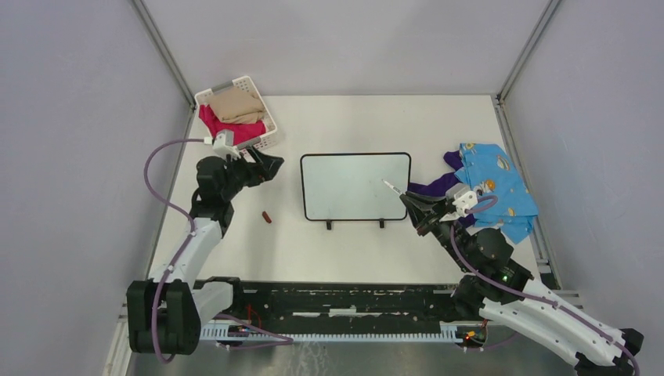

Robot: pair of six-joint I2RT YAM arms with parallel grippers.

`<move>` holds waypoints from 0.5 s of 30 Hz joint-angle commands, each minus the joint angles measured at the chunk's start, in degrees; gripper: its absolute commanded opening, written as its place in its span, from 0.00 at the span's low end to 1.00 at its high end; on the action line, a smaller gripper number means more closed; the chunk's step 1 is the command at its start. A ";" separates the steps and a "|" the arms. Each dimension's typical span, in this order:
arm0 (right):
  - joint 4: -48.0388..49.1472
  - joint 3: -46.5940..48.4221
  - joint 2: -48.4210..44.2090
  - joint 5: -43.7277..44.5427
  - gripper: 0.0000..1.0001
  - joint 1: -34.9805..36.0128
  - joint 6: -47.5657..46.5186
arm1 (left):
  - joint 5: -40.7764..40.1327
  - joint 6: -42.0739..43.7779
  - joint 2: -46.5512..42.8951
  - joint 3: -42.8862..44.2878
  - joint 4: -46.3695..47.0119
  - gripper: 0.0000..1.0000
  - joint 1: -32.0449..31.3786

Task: Write a sentence on the whiteboard

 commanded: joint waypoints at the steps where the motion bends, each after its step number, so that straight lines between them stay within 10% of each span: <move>1: 4.63 0.56 0.29 -1.51 0.00 0.15 -0.30 | 10.33 -4.46 1.03 -3.69 10.72 0.89 1.41; 15: 7.03 -0.32 1.68 -3.26 0.00 0.16 0.49 | 30.94 -15.65 20.48 -5.58 43.36 0.77 4.44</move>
